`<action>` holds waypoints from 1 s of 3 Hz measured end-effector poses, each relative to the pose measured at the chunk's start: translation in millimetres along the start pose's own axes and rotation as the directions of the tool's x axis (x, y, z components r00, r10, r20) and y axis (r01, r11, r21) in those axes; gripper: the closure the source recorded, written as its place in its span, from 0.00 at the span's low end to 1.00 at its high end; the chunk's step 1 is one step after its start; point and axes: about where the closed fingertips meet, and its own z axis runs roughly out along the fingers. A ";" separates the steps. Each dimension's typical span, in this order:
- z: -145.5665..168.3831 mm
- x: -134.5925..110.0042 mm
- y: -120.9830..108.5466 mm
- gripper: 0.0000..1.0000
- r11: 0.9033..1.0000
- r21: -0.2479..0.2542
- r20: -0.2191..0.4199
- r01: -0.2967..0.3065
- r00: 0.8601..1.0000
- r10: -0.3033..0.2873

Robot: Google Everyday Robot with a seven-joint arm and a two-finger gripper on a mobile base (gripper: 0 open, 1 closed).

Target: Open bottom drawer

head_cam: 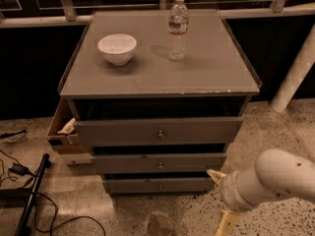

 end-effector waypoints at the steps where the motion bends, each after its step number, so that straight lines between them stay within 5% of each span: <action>1: 82.8 27.0 -5.9 0.00 1.000 -0.022 0.020 -0.009 1.000 0.009; 2: 127.2 34.4 8.8 0.00 0.996 -0.081 0.050 -0.035 0.998 0.039; 3: 131.2 36.2 9.7 0.00 0.997 -0.080 0.040 -0.018 0.999 0.021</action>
Offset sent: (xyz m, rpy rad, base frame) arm 0.0125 0.0104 -0.0857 0.0229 0.0198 0.0028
